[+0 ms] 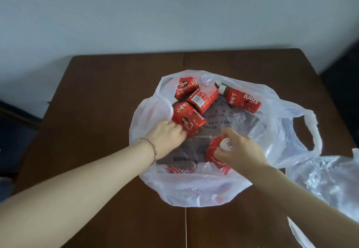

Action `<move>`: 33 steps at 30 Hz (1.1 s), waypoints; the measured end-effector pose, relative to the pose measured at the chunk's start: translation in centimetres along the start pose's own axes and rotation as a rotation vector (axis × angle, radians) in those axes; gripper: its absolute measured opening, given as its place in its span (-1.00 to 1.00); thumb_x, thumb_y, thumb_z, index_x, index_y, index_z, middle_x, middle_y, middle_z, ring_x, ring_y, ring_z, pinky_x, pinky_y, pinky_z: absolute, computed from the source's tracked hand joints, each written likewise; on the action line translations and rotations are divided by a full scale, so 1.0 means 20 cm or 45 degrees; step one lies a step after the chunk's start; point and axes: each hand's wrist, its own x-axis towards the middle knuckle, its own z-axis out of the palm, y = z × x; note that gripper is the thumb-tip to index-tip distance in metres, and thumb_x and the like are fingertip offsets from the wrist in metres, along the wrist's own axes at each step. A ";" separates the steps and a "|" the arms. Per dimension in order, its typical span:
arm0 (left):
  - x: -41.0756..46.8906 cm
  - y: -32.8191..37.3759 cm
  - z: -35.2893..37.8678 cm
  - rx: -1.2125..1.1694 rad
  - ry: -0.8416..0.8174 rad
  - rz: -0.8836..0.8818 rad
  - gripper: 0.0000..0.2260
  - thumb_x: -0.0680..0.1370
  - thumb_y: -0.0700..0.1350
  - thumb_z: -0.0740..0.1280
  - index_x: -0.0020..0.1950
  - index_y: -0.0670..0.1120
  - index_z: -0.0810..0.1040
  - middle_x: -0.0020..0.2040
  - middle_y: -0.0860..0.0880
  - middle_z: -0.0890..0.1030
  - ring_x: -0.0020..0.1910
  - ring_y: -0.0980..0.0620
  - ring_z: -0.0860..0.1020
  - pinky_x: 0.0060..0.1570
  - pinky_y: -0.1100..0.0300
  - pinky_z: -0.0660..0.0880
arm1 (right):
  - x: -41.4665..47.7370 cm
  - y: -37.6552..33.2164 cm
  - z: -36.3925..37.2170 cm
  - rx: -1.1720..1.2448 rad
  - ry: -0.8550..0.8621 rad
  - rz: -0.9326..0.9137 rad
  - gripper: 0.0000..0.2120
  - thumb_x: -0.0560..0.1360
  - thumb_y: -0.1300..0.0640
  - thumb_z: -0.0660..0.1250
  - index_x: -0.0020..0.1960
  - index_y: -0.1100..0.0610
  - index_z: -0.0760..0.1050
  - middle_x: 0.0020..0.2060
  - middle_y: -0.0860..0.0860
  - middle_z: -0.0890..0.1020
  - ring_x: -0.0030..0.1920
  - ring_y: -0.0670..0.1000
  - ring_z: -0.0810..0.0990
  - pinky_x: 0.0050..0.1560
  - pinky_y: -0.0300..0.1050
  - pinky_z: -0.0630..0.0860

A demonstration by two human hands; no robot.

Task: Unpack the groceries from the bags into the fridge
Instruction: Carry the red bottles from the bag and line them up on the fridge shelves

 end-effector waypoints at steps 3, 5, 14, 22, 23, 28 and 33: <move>0.09 -0.08 0.00 0.288 -0.480 -0.422 -0.46 0.52 -0.14 0.33 0.42 -0.20 0.18 0.34 -0.21 0.37 0.24 -0.17 0.46 0.21 -0.05 0.38 | 0.00 0.01 0.02 -0.005 -0.063 0.019 -0.74 0.43 -0.10 0.33 -0.02 -0.09 0.28 -0.13 -0.07 0.57 -0.16 -0.02 0.57 -0.14 -0.12 0.58; 0.09 -0.11 0.04 0.279 -0.574 -0.625 -0.27 0.48 -0.07 0.37 0.48 -0.21 0.00 0.40 -0.26 0.24 0.29 -0.25 0.41 0.20 -0.19 0.36 | 0.01 0.01 0.03 0.001 -0.022 0.012 -0.75 0.42 -0.11 0.33 -0.06 -0.07 0.29 -0.16 -0.06 0.57 -0.18 -0.01 0.56 -0.16 -0.12 0.55; 0.08 -0.13 0.16 0.187 -0.302 -0.311 -0.42 0.48 0.00 0.37 0.41 -0.07 0.19 0.39 -0.05 0.31 0.39 -0.10 0.25 0.34 0.00 0.19 | 0.01 0.00 0.05 -0.055 0.083 -0.001 -0.74 0.49 -0.20 0.22 -0.02 -0.04 0.29 -0.13 -0.08 0.57 -0.14 -0.02 0.57 -0.12 -0.13 0.57; -0.13 0.10 -0.07 -1.307 0.402 -0.923 -0.46 0.27 0.09 0.54 0.14 0.07 0.38 -0.03 0.17 0.51 -0.09 0.19 0.51 -0.18 0.35 0.50 | -0.05 -0.01 0.10 -0.046 0.232 -0.183 -0.81 0.54 -0.02 0.19 0.05 0.08 0.41 -0.01 -0.07 0.46 -0.02 -0.05 0.48 -0.22 -0.33 0.32; -0.15 0.13 -0.09 -1.528 0.431 -1.061 -0.50 0.32 0.05 0.52 0.15 0.08 0.36 -0.03 0.17 0.50 -0.08 0.18 0.50 -0.16 0.35 0.49 | -0.06 -0.01 0.12 -0.047 0.250 -0.231 -0.83 0.53 0.03 0.23 0.02 0.11 0.44 -0.03 -0.05 0.47 -0.04 -0.04 0.49 -0.26 -0.38 0.27; -0.16 0.19 -0.05 -2.671 0.334 -1.719 -0.60 0.48 0.13 0.34 0.22 0.00 0.36 0.17 -0.11 0.51 0.09 -0.11 0.53 0.00 -0.06 0.57 | -0.09 0.01 0.12 0.011 0.297 -0.338 -0.86 0.41 0.14 0.39 -0.09 0.14 0.47 -0.23 0.00 0.60 -0.23 0.05 0.59 -0.36 -0.23 0.35; -0.16 0.17 -0.07 -3.167 0.396 -1.824 -0.55 0.49 0.16 0.31 0.28 -0.05 0.40 0.15 -0.17 0.54 0.08 -0.20 0.55 -0.08 -0.21 0.57 | -0.15 0.03 0.09 -0.016 0.061 -0.389 -0.41 0.45 -0.12 0.37 0.34 0.03 0.19 0.01 -0.04 0.58 -0.12 -0.03 0.54 -0.17 -0.28 0.41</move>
